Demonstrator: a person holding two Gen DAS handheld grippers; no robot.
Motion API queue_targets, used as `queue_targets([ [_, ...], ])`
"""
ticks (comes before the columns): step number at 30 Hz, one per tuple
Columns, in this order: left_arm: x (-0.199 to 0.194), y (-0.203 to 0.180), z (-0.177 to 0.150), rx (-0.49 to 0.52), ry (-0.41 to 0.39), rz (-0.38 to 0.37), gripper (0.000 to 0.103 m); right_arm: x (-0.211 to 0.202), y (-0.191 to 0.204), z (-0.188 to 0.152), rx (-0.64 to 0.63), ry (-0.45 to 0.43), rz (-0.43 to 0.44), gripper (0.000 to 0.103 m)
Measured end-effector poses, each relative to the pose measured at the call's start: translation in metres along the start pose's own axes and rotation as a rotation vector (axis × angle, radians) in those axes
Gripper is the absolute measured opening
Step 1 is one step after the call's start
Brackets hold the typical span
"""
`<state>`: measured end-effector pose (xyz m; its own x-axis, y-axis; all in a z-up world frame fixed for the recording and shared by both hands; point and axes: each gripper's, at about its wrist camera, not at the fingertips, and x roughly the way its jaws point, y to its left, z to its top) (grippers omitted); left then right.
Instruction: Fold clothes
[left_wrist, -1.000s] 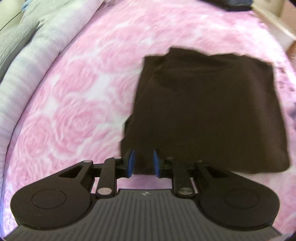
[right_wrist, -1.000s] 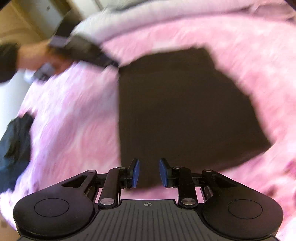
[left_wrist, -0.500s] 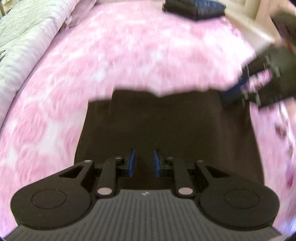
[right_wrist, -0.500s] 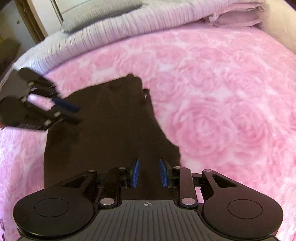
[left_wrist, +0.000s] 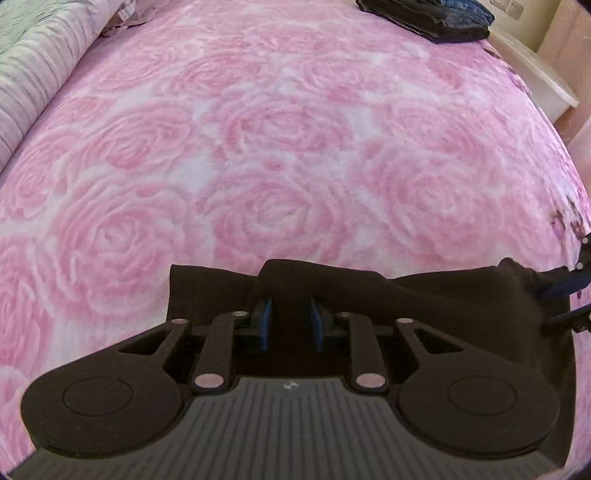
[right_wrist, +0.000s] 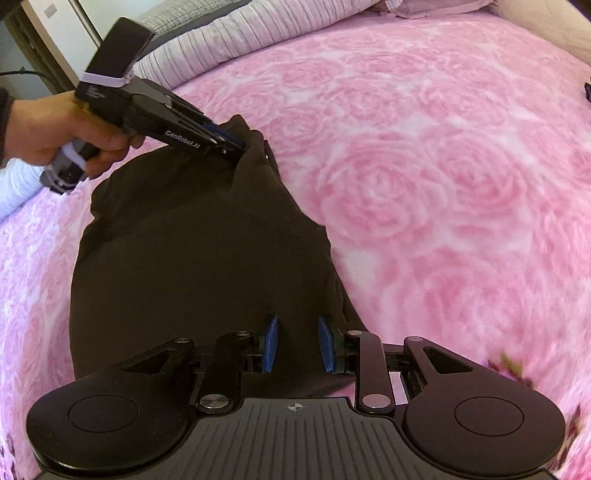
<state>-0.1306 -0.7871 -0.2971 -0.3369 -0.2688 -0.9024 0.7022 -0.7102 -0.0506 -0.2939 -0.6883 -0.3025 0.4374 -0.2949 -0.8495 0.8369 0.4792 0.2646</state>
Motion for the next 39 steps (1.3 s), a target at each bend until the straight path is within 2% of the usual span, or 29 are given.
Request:
queue_targets([
  [4, -0.014, 0.002, 0.003, -0.019, 0.003, -0.005, 0.020, -0.011, 0.000, 0.006, 0.032, 0.012, -0.006, 0.028],
  [6, -0.029, -0.002, 0.004, -0.009, -0.018, -0.003, 0.017, -0.023, 0.005, 0.015, 0.035, -0.031, -0.009, 0.028],
  [8, -0.050, -0.011, 0.003, -0.008, -0.057, -0.044, 0.017, -0.032, 0.010, 0.024, 0.032, -0.073, -0.010, 0.028],
  [10, -0.057, -0.022, 0.001, -0.015, -0.069, -0.101, 0.017, -0.024, 0.015, 0.031, 0.012, -0.086, -0.005, 0.028],
  [13, -0.041, -0.043, -0.001, 0.032, -0.031, -0.158, 0.017, -0.007, 0.021, 0.041, -0.014, -0.092, 0.002, 0.028],
  [16, -0.009, -0.056, -0.005, 0.078, 0.011, -0.143, 0.022, 0.011, 0.017, 0.038, -0.042, -0.061, 0.003, 0.028],
  [20, -0.002, -0.047, -0.005, 0.057, -0.003, -0.157, 0.023, 0.017, 0.005, 0.027, -0.075, -0.041, 0.005, 0.028],
  [23, -0.012, -0.041, -0.006, 0.056, -0.005, -0.117, 0.018, 0.008, 0.001, 0.016, -0.075, -0.024, 0.003, 0.028],
  [25, -0.016, -0.023, -0.009, 0.022, -0.002, -0.058, 0.003, 0.001, 0.001, 0.006, -0.077, -0.012, -0.004, 0.028],
  [29, -0.018, 0.018, -0.019, -0.035, 0.024, 0.048, 0.003, -0.012, 0.002, -0.016, -0.057, -0.007, -0.013, 0.028],
  [31, -0.018, 0.032, -0.022, -0.056, 0.026, 0.034, 0.003, -0.015, 0.004, -0.023, -0.053, -0.014, -0.020, 0.028],
  [34, -0.019, 0.027, -0.019, -0.004, 0.036, 0.049, 0.003, -0.019, 0.005, -0.029, -0.056, -0.014, -0.029, 0.028],
  [37, -0.026, 0.023, -0.019, 0.035, 0.047, 0.102, 0.003, -0.020, 0.003, -0.031, -0.043, 0.028, -0.049, 0.028],
  [38, -0.031, 0.025, -0.021, 0.032, 0.052, 0.132, 0.013, -0.020, 0.000, -0.032, -0.019, 0.060, -0.070, 0.028],
  [39, -0.037, 0.028, -0.025, 0.023, 0.059, 0.162, 0.018, -0.022, -0.002, -0.034, 0.011, 0.089, -0.097, 0.028],
])
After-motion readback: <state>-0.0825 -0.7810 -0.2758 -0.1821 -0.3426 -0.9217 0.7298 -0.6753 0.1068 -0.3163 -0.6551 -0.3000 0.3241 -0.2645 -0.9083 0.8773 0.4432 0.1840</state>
